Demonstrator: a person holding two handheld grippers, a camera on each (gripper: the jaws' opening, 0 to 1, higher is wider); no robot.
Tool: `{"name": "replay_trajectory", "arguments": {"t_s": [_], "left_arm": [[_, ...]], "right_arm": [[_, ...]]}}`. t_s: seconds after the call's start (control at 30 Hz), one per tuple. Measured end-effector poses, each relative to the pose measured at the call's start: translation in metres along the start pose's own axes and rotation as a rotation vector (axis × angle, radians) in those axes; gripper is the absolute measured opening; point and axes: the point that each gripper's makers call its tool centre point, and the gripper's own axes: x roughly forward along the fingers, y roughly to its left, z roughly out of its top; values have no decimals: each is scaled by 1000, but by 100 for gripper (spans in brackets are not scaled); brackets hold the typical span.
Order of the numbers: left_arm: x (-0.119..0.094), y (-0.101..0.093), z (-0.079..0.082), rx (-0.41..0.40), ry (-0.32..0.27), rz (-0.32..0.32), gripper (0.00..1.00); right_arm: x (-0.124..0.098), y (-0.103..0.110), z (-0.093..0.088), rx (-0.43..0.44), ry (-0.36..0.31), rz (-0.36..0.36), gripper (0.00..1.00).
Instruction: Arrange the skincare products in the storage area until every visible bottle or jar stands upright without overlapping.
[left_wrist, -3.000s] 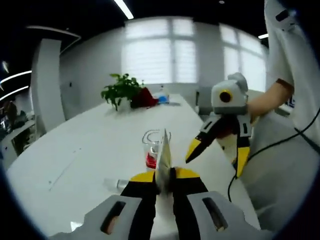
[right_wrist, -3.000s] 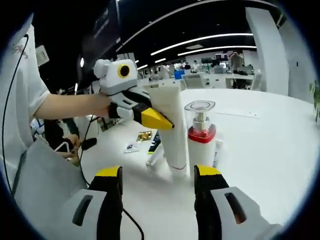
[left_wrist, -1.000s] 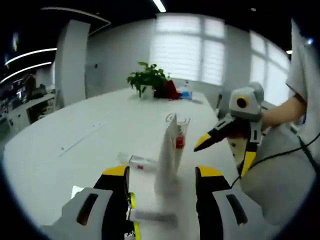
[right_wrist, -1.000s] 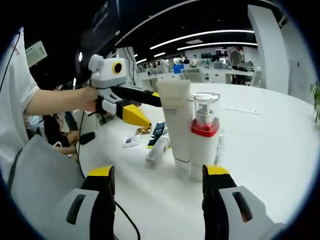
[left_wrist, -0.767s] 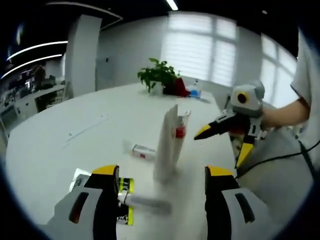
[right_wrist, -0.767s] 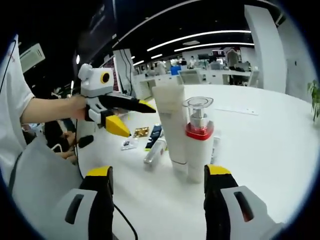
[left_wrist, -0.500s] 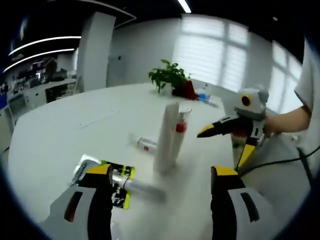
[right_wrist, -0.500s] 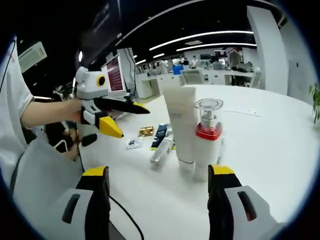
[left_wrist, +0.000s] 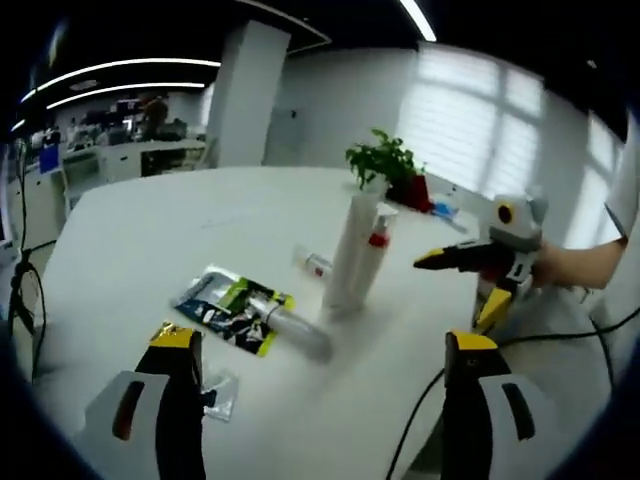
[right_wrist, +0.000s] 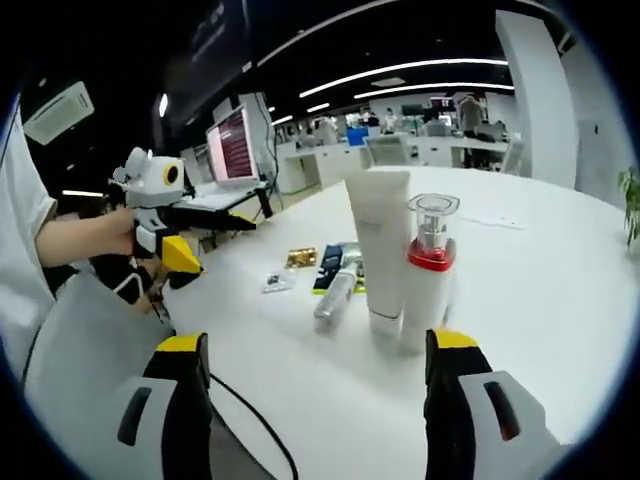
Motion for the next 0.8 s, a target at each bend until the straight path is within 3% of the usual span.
{"name": "replay_trajectory", "arguments": {"t_s": [0.13,0.37,0.7,0.8], "left_arm": [[-13,0,-9,2,28,44,95],[-38,-3,-3,-76,-63,87,99],[-60,-13,-18,-89,-78,122,99],[-61,-19,-25,-72,-50,131,99]], "right_arm": [[0,-2,3,-10,-7,-12,89],[-3,4,4,-4,-5,-5,92],[-17,13,10,13,-20,5,100],[-22,16,7,21,-11,8,100]]}}
